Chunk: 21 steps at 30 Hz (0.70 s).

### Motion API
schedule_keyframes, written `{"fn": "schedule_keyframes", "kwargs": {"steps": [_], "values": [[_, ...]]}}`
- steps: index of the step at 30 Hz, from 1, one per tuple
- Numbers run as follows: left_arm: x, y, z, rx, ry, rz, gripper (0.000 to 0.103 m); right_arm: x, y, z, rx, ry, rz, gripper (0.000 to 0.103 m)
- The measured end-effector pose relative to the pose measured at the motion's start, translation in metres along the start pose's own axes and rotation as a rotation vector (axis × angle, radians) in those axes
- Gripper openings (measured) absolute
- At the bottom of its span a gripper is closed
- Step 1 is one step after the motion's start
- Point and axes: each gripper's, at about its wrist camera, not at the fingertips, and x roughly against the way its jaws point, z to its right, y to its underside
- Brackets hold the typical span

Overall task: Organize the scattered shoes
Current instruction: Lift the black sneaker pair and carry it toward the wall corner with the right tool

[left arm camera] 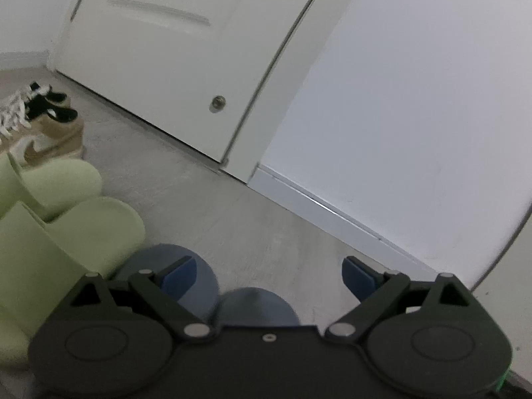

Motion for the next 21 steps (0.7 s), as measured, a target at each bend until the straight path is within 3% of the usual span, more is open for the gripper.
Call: {"fn": "schedule_keyframes", "kwargs": {"steps": [11,17,21], "values": [[0.034,0.012,0.003,-0.011,0.040,0.037,0.096,0.100,-0.039,0.067,-0.001,0.113,0.290,0.053],[0.051,0.015,0.022,-0.082,0.046,0.065,0.097,0.115,-0.069,0.147,-0.006,0.164,0.344,0.051],[0.050,0.028,0.043,-0.169,0.039,0.033,0.098,0.116,-0.076,0.192,0.021,0.224,0.336,0.051]]}}
